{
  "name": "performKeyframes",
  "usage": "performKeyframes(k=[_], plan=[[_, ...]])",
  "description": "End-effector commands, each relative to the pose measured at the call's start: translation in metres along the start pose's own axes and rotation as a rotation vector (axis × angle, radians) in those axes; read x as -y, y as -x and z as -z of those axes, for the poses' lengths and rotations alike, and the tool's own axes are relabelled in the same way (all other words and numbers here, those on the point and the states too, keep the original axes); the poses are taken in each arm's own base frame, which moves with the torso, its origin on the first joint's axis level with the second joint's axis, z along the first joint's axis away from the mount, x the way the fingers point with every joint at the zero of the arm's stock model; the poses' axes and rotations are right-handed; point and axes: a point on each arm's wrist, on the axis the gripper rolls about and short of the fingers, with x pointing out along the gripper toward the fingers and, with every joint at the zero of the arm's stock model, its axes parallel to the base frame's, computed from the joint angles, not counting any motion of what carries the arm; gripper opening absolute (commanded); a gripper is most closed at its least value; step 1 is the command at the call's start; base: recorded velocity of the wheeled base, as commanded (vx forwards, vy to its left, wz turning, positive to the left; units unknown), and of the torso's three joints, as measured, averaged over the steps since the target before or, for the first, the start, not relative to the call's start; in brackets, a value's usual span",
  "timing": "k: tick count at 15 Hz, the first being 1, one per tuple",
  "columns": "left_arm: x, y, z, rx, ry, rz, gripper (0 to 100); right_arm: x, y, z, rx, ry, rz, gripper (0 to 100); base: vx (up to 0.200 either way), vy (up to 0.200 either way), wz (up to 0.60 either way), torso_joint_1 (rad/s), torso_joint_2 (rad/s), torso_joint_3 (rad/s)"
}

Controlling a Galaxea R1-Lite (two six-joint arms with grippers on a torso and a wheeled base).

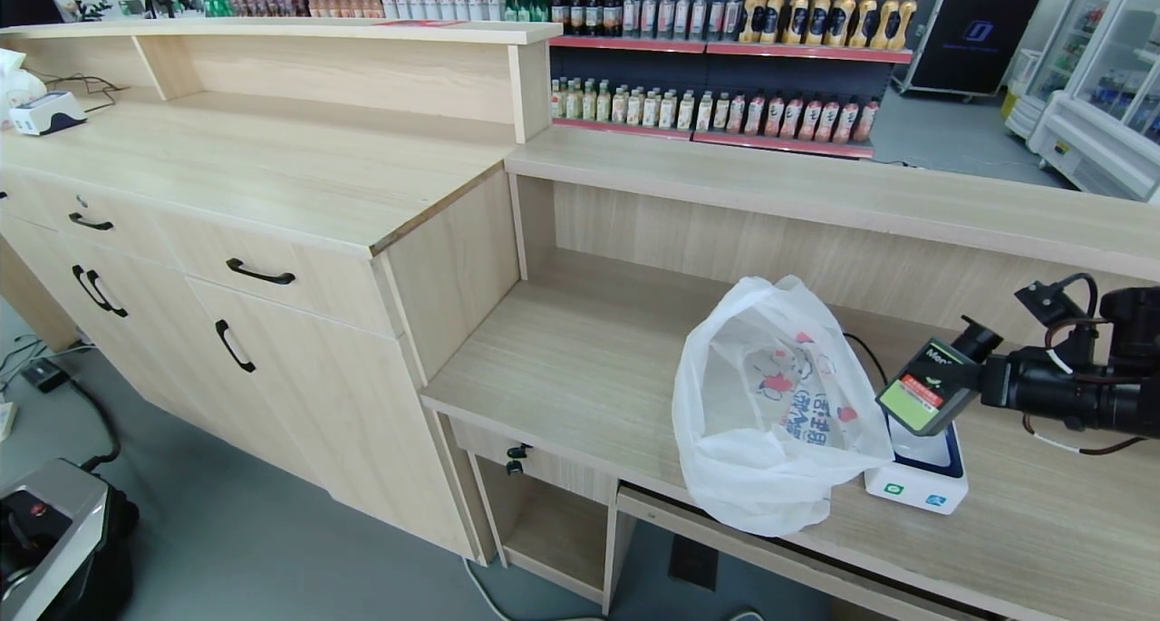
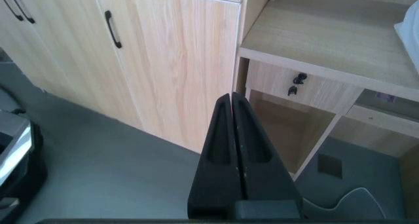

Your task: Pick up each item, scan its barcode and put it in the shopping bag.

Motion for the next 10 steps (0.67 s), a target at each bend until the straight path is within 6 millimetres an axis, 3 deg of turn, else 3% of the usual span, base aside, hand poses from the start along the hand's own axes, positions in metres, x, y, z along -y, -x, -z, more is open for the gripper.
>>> performKeyframes(k=[1,10], plan=[[0.0,0.0,0.0,0.0,0.0,-0.001,0,0.0007,-0.0003,0.0004,-0.001,-0.003,0.0,0,0.0,0.0,0.0,0.0,0.0,0.0],[0.0,0.0,0.0,0.0,0.0,-0.001,0,0.0031,-0.0033,0.0024,-0.008,-0.011,-0.001,0,0.0,0.0,0.0,0.0,0.0,0.0]])
